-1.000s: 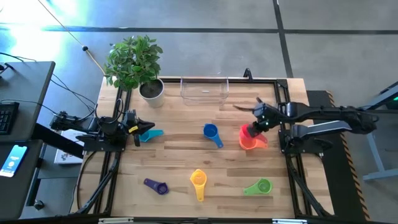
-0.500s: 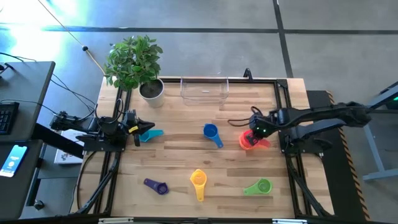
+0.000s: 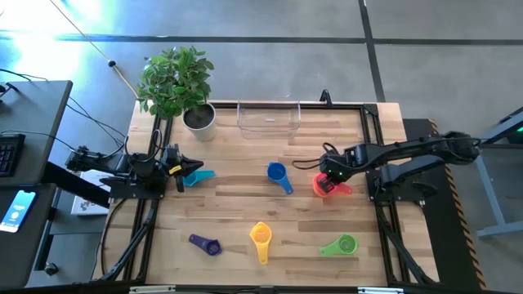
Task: Nest measuring cups in basket
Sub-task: Stack the red measuring cup on top of the orange measuring cup
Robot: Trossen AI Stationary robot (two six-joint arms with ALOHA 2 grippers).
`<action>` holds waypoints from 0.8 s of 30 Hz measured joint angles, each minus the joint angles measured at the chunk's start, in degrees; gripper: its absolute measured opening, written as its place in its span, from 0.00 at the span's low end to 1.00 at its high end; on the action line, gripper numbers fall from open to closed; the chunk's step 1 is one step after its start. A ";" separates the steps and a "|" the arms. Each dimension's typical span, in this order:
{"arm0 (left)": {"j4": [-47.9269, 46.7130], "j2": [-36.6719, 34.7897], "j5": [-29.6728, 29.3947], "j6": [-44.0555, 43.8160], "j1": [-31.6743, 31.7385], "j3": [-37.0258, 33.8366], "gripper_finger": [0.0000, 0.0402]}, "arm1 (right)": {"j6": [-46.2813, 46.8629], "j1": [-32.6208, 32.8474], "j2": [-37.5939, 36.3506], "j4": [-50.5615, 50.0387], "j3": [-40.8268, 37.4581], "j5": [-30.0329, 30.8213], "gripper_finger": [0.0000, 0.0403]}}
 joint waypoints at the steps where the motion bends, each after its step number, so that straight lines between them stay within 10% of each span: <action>1: 0.00 0.00 0.00 0.00 -0.01 0.00 0.02 | 0.32 0.00 0.00 -0.04 0.00 -0.01 0.01; 24: -0.02 0.00 0.11 0.00 -0.02 0.00 0.02 | 2.74 -0.02 -0.55 -2.25 1.00 -0.05 0.21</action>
